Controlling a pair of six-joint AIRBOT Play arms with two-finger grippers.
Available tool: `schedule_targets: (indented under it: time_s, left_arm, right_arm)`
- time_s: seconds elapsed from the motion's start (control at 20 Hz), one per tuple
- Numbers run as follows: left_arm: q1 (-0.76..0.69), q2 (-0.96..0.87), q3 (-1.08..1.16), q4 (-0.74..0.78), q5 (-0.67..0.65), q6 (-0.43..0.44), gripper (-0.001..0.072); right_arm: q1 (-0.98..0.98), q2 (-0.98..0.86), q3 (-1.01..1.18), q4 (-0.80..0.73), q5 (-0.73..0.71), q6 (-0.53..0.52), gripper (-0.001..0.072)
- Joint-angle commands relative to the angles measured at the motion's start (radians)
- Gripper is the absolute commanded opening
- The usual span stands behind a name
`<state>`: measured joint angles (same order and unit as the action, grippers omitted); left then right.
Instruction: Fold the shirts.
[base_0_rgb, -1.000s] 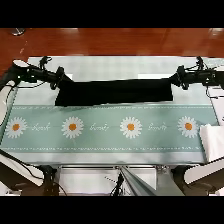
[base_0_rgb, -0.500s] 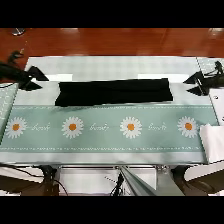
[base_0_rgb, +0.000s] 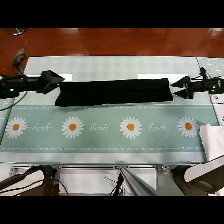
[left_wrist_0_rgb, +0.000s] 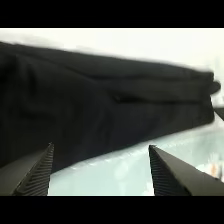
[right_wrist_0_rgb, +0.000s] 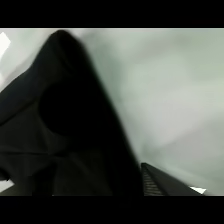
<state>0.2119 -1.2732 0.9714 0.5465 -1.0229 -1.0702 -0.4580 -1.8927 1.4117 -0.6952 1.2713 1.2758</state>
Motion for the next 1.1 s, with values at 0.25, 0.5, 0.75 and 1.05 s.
schedule_targets:
  time_s: [0.25,0.5,0.75,1.05]
  left_arm:
    - [-0.217,-0.018,-0.031,-0.068,0.162,0.0,0.0348]
    - [-0.239,-0.018,-0.03,-0.069,0.088,0.003,0.0027]
    - [-0.455,-0.069,0.005,-0.045,0.172,0.002,0.0025]
    - [-0.792,-0.385,0.36,0.159,0.18,-0.183,0.0025]
  right_arm:
    - [0.202,-0.014,0.019,0.014,0.031,-0.013,0.0028]
    - [0.145,0.194,0.021,-0.179,0.097,0.044,0.0026]
    - [0.089,0.57,-0.165,-0.389,0.164,0.055,0.0026]
    - [0.086,1.051,-0.481,-0.329,0.149,0.112,0.0026]
